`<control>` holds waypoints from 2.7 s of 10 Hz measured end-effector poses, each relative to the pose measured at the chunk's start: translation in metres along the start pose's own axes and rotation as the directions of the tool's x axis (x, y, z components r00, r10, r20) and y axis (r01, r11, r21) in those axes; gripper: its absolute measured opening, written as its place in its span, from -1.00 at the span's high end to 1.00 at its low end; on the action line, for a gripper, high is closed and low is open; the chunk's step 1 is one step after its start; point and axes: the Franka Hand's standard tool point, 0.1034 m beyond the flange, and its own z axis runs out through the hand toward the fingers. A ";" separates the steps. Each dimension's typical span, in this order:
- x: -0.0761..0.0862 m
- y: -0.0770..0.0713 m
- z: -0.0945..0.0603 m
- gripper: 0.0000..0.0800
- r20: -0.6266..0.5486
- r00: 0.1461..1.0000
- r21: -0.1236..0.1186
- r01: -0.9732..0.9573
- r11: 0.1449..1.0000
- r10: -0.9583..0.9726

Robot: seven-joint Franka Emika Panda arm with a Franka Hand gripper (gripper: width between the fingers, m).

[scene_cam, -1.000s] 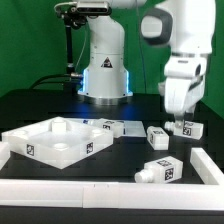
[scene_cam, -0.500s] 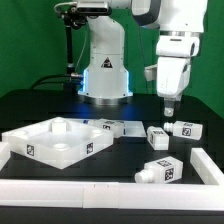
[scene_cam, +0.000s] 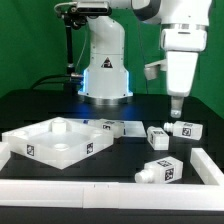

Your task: Assemble one leg

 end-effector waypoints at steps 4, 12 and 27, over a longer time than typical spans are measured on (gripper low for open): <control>-0.001 0.012 0.008 -0.62 -0.001 0.999 0.004 0.034 0.999 -0.034; -0.008 0.078 0.040 -0.62 0.007 0.974 0.027 0.228 0.973 -0.228; -0.042 0.077 0.085 0.30 0.000 0.970 0.084 0.241 0.967 -0.242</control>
Offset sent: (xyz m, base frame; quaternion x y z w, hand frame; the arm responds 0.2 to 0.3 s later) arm 0.0000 0.0000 0.0000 0.0000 0.0000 0.0000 1.0000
